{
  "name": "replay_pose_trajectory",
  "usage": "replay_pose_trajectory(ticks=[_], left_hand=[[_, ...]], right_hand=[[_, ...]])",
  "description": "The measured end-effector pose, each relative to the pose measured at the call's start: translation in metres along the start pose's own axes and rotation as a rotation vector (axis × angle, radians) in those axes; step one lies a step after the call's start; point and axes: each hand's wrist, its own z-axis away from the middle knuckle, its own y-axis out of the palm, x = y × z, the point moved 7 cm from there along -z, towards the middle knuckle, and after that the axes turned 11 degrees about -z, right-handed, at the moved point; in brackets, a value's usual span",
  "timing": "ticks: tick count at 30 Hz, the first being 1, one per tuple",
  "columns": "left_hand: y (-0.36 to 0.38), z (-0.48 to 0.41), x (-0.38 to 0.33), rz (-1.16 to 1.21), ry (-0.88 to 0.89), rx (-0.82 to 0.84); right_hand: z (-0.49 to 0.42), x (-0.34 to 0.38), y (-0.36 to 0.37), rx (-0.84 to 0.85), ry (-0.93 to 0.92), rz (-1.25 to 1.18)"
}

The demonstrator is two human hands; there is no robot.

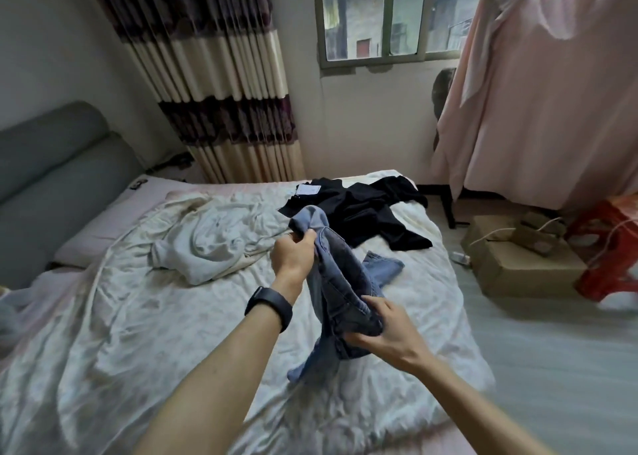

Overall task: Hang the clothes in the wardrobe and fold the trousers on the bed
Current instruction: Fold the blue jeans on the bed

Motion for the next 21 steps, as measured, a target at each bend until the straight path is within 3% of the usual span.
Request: replay_pose_trajectory(ticks=[3, 6, 9, 12, 14, 17, 19, 21], left_hand=[[-0.007, -0.015, -0.001, 0.199, -0.122, 0.014], [-0.014, -0.025, 0.011, 0.229, -0.161, 0.004], [-0.043, -0.034, 0.04, 0.114, -0.202, -0.068], [-0.06, -0.034, 0.062, -0.155, -0.189, -0.065], [-0.051, -0.023, 0.048, -0.298, 0.03, 0.001], [-0.01, 0.007, 0.005, -0.371, 0.515, 0.301], [0.007, 0.018, -0.008, -0.477, 0.65, 0.405], [0.01, 0.017, -0.015, -0.594, 0.662, 0.338]], right_hand=[[-0.005, -0.015, -0.009, -0.14, 0.022, 0.022], [-0.01, -0.015, -0.022, -0.282, 0.021, -0.01], [-0.018, 0.002, -0.034, -0.329, -0.028, -0.076], [-0.033, 0.035, -0.051, -0.353, -0.152, 0.007], [-0.044, 0.06, -0.055, -0.315, -0.242, 0.132], [-0.058, 0.098, -0.046, -0.201, -0.348, 0.232], [-0.064, 0.119, -0.038, -0.14, -0.399, 0.253], [-0.066, 0.133, -0.037, -0.13, -0.409, 0.249]])
